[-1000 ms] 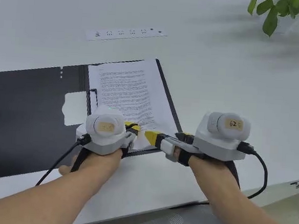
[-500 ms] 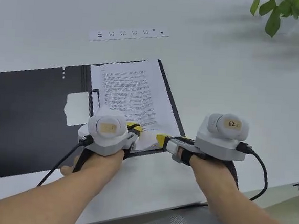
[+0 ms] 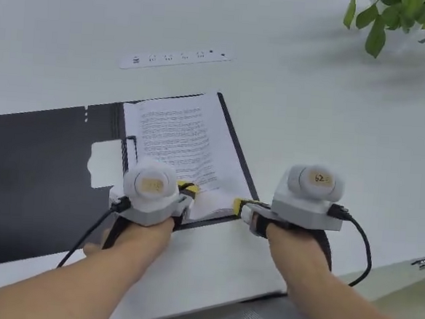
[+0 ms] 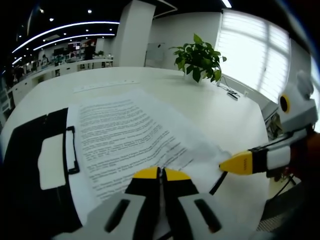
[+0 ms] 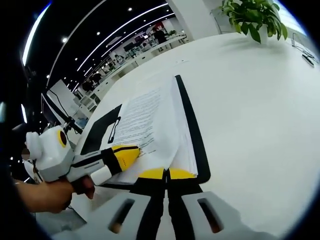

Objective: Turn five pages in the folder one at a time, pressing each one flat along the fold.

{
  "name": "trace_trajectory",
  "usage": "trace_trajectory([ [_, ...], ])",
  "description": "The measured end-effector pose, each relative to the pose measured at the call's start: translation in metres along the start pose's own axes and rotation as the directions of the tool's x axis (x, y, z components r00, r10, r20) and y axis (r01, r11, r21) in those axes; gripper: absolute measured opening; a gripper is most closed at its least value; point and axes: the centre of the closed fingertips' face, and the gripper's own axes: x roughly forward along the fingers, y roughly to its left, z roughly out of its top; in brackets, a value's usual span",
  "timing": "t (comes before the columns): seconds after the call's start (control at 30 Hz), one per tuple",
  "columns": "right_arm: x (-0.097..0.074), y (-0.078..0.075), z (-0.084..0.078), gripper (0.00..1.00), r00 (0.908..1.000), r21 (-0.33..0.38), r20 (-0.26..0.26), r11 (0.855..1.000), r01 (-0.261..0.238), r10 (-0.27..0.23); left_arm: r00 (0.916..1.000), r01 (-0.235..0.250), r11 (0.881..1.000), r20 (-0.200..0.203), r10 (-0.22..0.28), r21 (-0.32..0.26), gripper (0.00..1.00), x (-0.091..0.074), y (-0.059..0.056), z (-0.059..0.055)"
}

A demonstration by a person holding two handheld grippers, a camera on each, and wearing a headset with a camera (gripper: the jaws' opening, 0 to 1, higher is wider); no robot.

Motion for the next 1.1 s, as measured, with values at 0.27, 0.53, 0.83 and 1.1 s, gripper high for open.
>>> trace_trajectory([
  [0.27, -0.011, 0.01, 0.008, 0.0, 0.999, 0.045, 0.028, 0.998, -0.035, 0.034, 0.9977, 0.036, 0.999, -0.056, -0.038, -0.037, 0.08, -0.016, -0.002, -0.004],
  [0.53, -0.027, 0.043, 0.022, 0.0, 0.9889, 0.091, 0.102, 0.989, -0.117, 0.108, 0.9968, 0.078, 0.996, -0.019, -0.077, 0.041, 0.27, -0.059, 0.004, 0.006],
  [0.83, -0.041, 0.104, 0.032, 0.0, 0.9624, 0.083, 0.162, 0.969, -0.233, 0.218, 0.991, 0.006, 0.999, 0.134, -0.001, -0.037, 0.28, -0.121, 0.041, 0.039],
  [1.1, -0.038, 0.148, 0.031, 0.0, 0.9448, 0.054, 0.161, 0.953, -0.297, 0.286, 0.9816, -0.05, 0.999, 0.184, 0.05, -0.007, 0.29, -0.17, 0.071, 0.046],
])
